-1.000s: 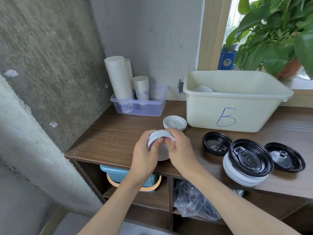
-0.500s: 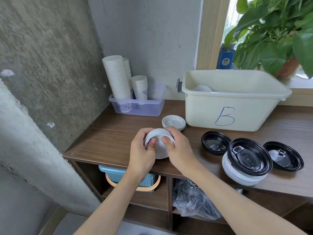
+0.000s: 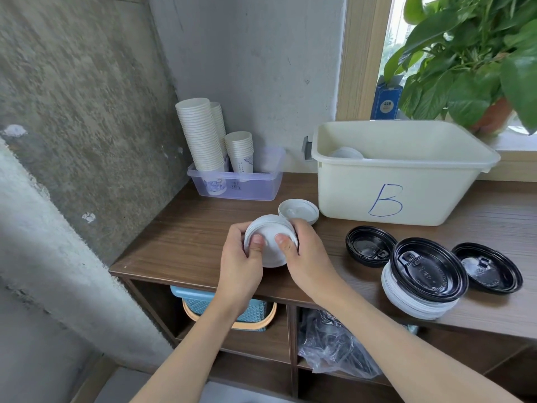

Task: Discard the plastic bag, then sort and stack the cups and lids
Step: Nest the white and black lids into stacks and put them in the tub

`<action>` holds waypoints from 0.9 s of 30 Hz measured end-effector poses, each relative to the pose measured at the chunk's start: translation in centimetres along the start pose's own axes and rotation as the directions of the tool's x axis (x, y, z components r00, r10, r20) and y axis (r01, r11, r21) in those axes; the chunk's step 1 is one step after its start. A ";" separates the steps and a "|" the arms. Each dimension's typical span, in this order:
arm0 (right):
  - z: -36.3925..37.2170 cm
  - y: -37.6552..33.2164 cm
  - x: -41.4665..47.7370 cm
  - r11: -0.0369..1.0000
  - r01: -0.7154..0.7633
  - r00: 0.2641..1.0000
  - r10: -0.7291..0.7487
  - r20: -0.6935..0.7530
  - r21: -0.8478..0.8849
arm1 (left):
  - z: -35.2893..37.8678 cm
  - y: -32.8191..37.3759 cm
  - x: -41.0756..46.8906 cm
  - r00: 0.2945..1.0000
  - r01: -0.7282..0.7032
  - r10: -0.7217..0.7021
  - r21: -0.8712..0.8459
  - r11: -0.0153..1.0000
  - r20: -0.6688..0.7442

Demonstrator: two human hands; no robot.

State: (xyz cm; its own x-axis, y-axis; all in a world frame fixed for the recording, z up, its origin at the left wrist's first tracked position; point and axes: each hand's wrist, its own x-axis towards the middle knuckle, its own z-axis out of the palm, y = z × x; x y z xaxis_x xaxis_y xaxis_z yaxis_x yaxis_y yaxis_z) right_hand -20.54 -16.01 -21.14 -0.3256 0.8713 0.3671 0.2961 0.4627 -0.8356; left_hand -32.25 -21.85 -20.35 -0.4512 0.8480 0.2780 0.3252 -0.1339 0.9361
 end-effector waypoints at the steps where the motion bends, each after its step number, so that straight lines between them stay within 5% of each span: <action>1: 0.0 -0.1 0.0 1.000 0.010 1.000 -0.010 -0.025 -0.007 | -0.1 0.0 -0.1 0.999 -0.023 0.023 0.007 1.000 0.039; 14: -0.1 -0.5 -0.1 0.995 -0.034 0.999 0.034 0.006 0.098 | 0.7 0.7 -0.4 0.997 -0.077 0.077 0.025 0.997 -0.029; 22: -0.4 -0.6 -0.1 0.999 -0.027 0.999 0.029 -0.035 0.047 | 0.6 0.4 -0.6 0.984 -0.156 0.147 0.076 0.985 0.103; 27: -0.4 -0.9 -0.3 0.988 -0.060 0.998 0.060 0.004 0.145 | 0.7 0.7 -0.4 0.998 -0.061 0.061 0.026 0.998 -0.018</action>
State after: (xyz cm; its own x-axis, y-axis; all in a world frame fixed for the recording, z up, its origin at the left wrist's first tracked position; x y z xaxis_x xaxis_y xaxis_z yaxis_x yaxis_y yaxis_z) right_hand -20.38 -16.58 -20.37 -0.3108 0.8968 0.3148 0.1821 0.3813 -0.9064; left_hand -31.30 -21.88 -19.99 -0.4454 0.8288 0.3387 0.3733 -0.1719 0.9116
